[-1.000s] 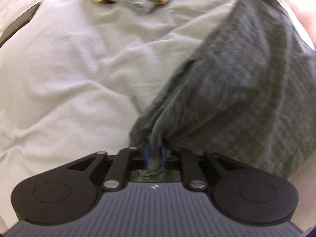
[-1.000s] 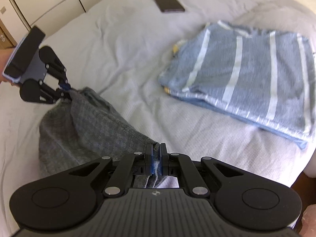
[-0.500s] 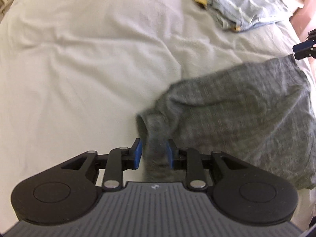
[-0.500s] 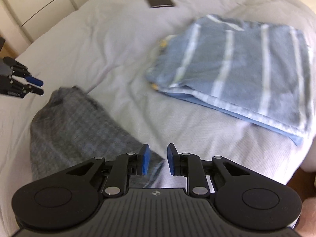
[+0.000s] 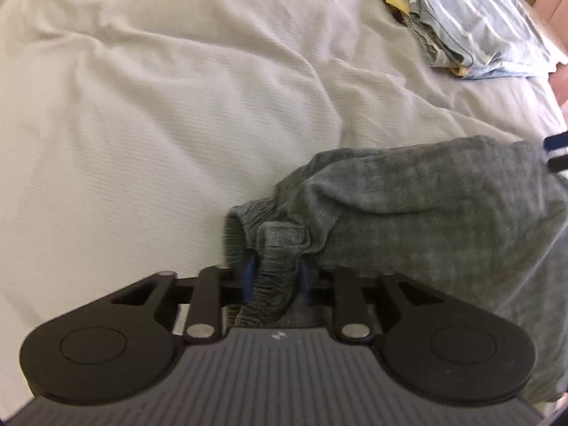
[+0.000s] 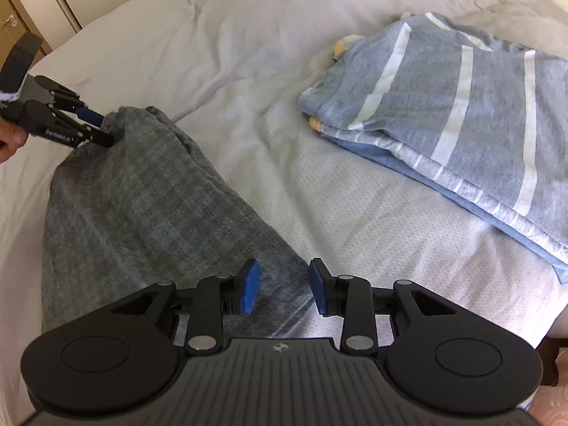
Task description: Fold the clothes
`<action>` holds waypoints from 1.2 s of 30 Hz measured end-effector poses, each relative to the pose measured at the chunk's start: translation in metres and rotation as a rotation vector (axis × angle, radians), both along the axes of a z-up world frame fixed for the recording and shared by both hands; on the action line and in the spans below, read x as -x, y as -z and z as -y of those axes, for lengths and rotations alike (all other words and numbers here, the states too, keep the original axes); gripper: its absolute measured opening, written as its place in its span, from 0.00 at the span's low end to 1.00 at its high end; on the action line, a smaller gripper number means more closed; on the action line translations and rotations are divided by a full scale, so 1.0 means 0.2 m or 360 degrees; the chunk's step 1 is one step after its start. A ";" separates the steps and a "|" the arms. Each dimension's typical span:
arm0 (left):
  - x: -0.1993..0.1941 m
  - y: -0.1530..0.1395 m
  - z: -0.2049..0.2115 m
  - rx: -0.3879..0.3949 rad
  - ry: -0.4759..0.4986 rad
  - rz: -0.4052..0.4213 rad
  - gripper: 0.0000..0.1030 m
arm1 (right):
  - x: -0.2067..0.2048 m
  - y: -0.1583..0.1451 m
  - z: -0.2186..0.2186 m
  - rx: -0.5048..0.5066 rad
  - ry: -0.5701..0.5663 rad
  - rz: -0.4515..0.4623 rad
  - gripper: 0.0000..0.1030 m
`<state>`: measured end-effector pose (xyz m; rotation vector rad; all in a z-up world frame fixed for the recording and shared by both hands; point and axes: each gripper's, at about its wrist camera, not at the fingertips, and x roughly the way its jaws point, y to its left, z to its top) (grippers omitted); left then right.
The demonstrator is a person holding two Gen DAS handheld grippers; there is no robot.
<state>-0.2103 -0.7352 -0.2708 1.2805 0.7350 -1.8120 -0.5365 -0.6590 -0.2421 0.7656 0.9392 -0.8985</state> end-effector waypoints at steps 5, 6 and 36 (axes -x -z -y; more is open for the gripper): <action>0.00 -0.06 0.01 0.0015 -0.0020 -0.0013 0.16 | 0.02 0.02 0.00 -0.0033 -0.0029 -0.0025 0.28; -0.01 -0.08 0.00 0.0039 -0.0035 -0.0015 0.15 | 0.02 0.02 0.00 -0.0035 -0.0036 -0.0031 0.23; 0.10 -0.36 -1.18 0.0421 -0.0370 -0.0257 0.34 | -0.21 -0.19 -0.41 0.0372 -0.0313 -0.0115 0.28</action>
